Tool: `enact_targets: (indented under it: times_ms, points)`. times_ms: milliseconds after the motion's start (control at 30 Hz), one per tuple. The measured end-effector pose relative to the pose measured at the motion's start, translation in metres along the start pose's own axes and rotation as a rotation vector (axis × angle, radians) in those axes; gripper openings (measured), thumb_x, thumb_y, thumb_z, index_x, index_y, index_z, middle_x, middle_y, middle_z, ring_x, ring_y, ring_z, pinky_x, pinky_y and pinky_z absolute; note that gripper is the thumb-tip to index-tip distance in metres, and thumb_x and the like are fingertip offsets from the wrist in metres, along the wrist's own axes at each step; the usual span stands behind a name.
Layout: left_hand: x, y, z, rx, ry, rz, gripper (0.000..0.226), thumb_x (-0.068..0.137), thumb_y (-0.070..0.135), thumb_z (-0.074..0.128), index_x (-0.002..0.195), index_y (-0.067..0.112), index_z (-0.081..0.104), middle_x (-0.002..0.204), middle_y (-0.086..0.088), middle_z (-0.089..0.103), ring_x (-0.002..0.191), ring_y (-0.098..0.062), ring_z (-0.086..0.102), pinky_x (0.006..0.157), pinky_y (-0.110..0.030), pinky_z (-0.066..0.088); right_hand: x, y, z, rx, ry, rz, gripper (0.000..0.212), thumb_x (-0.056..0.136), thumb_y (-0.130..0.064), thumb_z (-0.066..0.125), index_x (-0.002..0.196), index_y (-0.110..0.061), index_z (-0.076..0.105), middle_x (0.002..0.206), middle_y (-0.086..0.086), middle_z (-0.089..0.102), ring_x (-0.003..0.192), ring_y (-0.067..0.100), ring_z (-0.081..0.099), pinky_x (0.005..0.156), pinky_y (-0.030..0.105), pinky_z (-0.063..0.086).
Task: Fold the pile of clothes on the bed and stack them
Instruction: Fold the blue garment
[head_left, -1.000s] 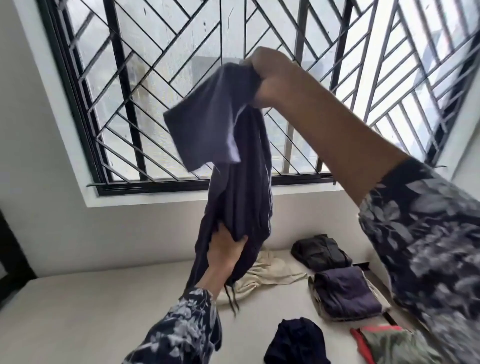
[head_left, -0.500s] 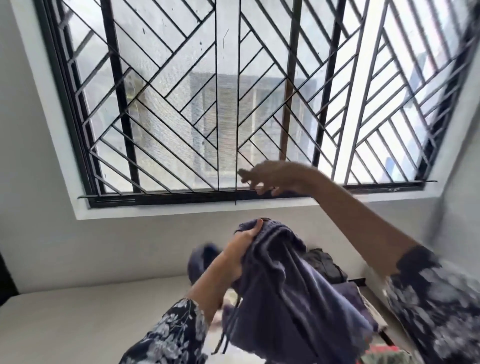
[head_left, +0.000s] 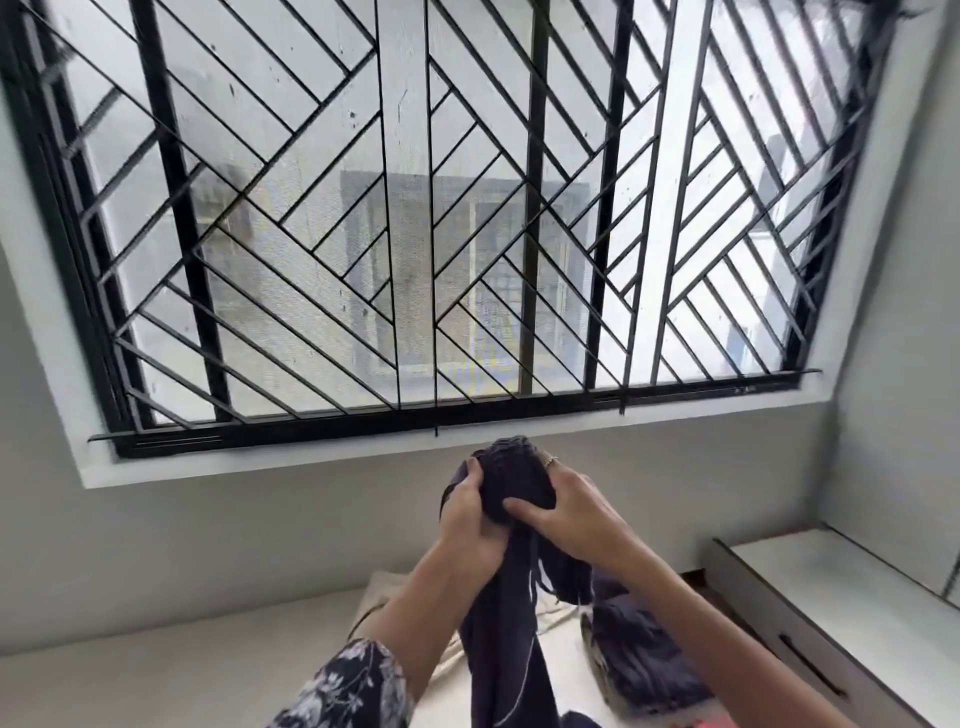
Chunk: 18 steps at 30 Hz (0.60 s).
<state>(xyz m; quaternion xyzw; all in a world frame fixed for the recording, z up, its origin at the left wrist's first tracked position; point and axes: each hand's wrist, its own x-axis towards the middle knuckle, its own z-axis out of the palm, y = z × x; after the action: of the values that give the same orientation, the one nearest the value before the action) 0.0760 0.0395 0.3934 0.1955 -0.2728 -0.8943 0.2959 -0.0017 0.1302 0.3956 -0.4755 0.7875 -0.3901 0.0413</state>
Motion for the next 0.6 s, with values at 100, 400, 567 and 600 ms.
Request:
enact_targets:
  times_ms: [100, 400, 567, 600]
  points:
    - [-0.004, 0.004, -0.011, 0.308, 0.028, -0.127, 0.04, 0.1, 0.044, 0.038, 0.117, 0.016, 0.061, 0.091, -0.004, 0.07, 0.081, -0.017, 0.063, 0.07, -0.029, 0.049, 0.015, -0.006, -0.006, 0.169, -0.015, 0.016, 0.03, 0.075, -0.029, 0.064, 0.105, -0.022, 0.066, 0.094, -0.003, 0.072, 0.086, 0.012, 0.068, 0.083, 0.034, 0.055]
    - [-0.021, 0.038, -0.035, 0.705, -0.002, -0.345, 0.08, 0.086, 0.074, 0.023, 0.114, 0.009, 0.062, 0.098, -0.014, 0.073, 0.085, -0.027, 0.07, 0.079, -0.038, 0.054, 0.032, -0.027, 0.015, 0.461, -0.637, 0.227, 0.02, 0.082, -0.03, 0.071, 0.093, -0.014, 0.066, 0.085, 0.008, 0.071, 0.073, 0.018, 0.068, 0.068, 0.027, 0.056]
    - [-0.011, 0.043, -0.057, 0.544, -0.035, -0.285, 0.093, 0.09, 0.071, 0.018, 0.125, -0.007, 0.056, 0.107, -0.028, 0.066, 0.069, -0.026, 0.07, 0.058, -0.03, 0.056, 0.048, -0.014, 0.05, -0.108, -0.741, 0.066, 0.093, 0.034, -0.073, 0.081, 0.106, -0.019, 0.062, 0.101, 0.001, 0.071, 0.097, 0.02, 0.068, 0.086, 0.043, 0.057]
    - [-0.008, 0.037, -0.062, 0.556, -0.016, -0.282, 0.09, 0.093, 0.065, 0.019, 0.13, -0.011, 0.049, 0.112, -0.031, 0.062, 0.058, -0.018, 0.069, 0.05, -0.022, 0.054, 0.047, -0.005, 0.059, -0.091, -0.687, 0.076, 0.091, 0.033, -0.066, 0.083, 0.108, -0.019, 0.06, 0.101, -0.001, 0.071, 0.096, 0.018, 0.067, 0.086, 0.04, 0.056]
